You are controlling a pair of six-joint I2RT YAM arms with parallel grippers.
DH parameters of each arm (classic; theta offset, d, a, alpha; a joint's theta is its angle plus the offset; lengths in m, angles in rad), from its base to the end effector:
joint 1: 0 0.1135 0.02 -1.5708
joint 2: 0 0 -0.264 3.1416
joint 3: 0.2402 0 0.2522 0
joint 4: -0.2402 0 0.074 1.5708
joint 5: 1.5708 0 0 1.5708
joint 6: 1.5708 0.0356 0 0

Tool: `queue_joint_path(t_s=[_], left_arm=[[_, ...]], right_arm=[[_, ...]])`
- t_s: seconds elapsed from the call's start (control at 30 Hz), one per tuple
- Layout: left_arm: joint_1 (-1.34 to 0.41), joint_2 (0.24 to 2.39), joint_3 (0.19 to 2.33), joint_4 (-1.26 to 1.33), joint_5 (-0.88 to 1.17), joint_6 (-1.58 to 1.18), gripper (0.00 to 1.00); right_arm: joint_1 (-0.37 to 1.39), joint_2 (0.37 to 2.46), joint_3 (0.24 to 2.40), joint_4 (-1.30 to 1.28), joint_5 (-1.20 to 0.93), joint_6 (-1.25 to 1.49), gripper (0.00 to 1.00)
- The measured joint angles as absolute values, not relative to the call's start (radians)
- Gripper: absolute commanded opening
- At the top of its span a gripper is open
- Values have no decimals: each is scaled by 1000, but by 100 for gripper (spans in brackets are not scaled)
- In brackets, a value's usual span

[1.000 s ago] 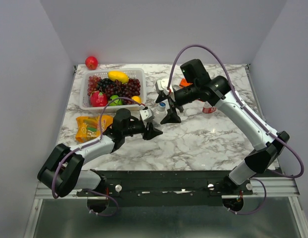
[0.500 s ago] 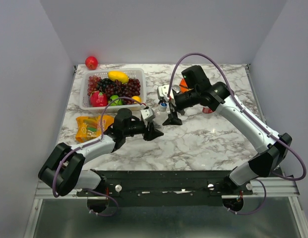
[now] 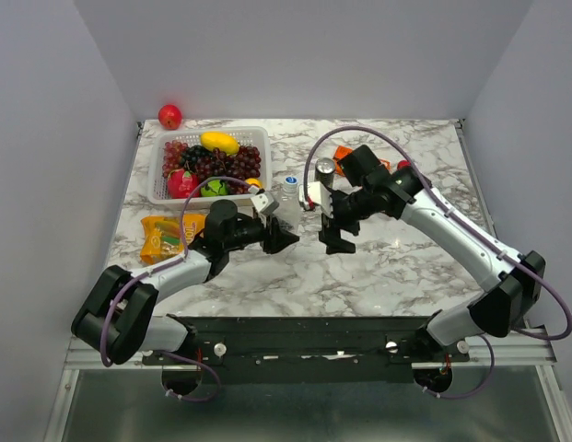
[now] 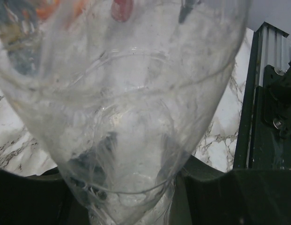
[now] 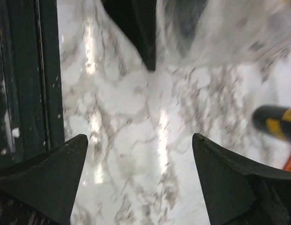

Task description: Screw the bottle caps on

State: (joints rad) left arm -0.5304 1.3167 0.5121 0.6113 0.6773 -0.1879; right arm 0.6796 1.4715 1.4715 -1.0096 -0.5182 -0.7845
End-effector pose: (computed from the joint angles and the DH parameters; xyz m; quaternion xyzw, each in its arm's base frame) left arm 0.2187 -0.1541 0.2146 0.3322 0.6816 -0.4508 0.4711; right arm 0.2181 0.1989 0.3474 -0.6736 0.6434 0.2318 0.2802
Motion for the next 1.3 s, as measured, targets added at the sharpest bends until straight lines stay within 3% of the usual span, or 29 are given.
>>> queue_joint_path(t_s=[0.2,0.3,0.53,0.8,1.3], left_arm=[[-528,1314,512,596,677,-139,0],[-527,1304,512,546,700,-50,0],[-529,1290,553,286,789,227,0],[-535,1290,645,75,830,433,0],[-567,1290,660,-62,831,568,0]], right_arm=[[655,1510,1507,-1137,-446,-750,96],[619,1504,1660,-1112,-496,-746,87],[611,1438,1806,-1078,-670,-907,81],[676,1446,1747,-1212,-702,-1234,74],[760,1485,1734,-1309,-706,-1441,61]])
